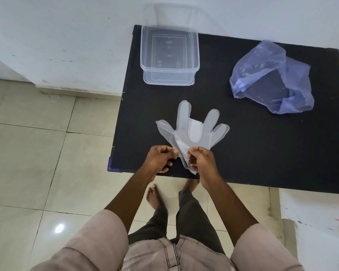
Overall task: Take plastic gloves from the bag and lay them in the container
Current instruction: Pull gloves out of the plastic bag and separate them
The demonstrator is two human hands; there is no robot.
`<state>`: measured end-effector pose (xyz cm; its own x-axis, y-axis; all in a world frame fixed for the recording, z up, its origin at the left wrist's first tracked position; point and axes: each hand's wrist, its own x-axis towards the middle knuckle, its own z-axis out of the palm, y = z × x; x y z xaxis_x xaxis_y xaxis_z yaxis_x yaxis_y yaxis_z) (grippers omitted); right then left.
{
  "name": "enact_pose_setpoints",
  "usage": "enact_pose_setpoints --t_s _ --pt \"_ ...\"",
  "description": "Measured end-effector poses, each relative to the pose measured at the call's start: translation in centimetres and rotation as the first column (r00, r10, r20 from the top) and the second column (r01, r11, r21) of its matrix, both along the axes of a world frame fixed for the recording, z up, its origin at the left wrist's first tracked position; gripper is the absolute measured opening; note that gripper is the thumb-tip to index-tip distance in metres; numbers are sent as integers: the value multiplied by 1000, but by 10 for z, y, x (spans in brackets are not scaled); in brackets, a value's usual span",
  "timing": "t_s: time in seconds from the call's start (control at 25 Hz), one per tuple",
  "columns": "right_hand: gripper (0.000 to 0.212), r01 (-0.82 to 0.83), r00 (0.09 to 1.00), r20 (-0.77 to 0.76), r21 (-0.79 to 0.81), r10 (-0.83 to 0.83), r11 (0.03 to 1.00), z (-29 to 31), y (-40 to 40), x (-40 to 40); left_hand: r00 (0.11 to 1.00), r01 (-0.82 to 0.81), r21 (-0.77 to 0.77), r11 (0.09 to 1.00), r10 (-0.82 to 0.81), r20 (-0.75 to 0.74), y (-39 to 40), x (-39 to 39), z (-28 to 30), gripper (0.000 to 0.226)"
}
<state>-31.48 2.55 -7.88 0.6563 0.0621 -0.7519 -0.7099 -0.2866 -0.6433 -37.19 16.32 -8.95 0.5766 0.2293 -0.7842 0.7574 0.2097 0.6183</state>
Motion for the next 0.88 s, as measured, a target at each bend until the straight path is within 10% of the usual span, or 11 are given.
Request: enact_pose_setpoints --t_s 0.28,0.68,0.88 --pt "63 -531 686 293 -425 666 733 1 -3 -5 999 -41 79 996 41 9 -5 10 -1 19" --pt "18 -290 738 476 -417 479 861 0 2 0 999 30 237 971 -23 -32 6 10 -7 15" --pt "9 -188 821 471 -310 323 932 12 -8 26 967 240 643 727 -241 -88 10 -3 -6 10"
